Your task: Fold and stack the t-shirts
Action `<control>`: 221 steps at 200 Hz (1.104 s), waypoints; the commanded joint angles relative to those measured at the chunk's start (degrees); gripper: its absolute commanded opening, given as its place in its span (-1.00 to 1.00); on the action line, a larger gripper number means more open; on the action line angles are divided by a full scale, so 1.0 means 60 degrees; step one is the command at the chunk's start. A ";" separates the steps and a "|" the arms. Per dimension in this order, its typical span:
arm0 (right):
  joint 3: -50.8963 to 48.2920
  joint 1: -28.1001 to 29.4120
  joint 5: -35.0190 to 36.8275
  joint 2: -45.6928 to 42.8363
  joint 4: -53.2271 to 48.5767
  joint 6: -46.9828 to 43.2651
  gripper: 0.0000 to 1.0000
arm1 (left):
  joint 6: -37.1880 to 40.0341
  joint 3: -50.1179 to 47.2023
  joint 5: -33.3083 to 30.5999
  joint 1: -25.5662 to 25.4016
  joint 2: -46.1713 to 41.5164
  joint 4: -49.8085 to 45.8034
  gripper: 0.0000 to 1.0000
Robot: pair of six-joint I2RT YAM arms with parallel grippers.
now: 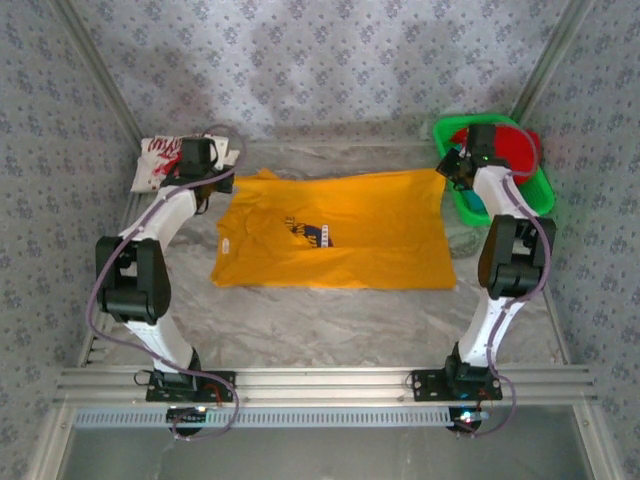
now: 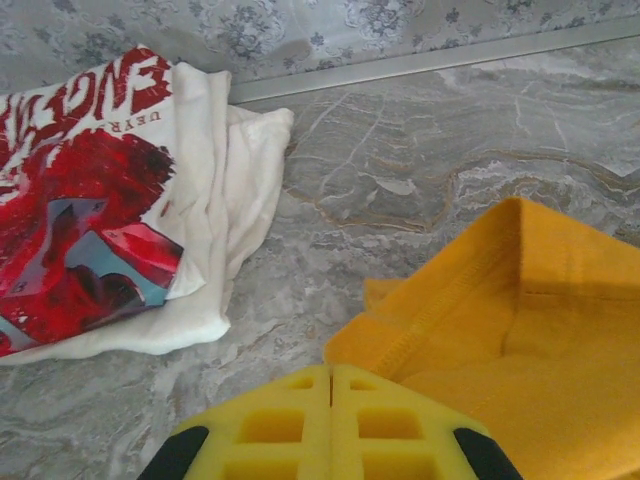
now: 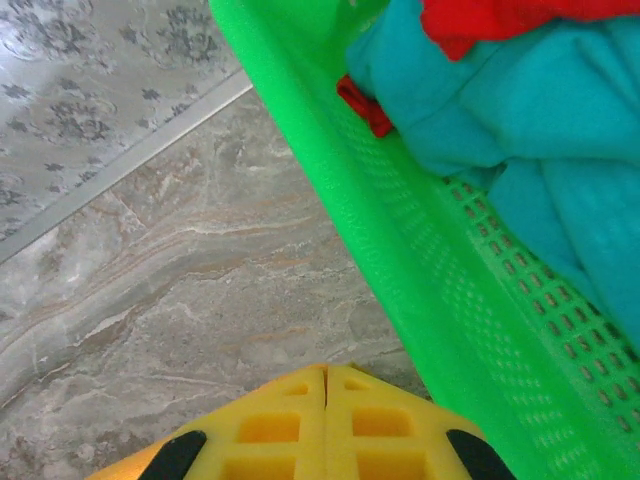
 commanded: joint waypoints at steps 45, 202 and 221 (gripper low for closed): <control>-0.1831 -0.0085 0.0403 -0.1302 0.0165 0.0051 -1.00 | -0.0327 -0.1649 -0.0788 -0.0040 -0.1224 -0.0195 -1.00; -0.5107 -0.0447 0.0510 -0.3319 0.0253 0.0659 -1.00 | -0.2090 -0.2992 -0.0918 -0.0667 -0.2275 -0.1571 -0.94; -0.5596 -0.0462 0.0517 -0.3730 0.0294 0.0738 -0.64 | -0.2583 -0.3420 -0.0788 -0.0812 -0.2502 -0.1584 -0.46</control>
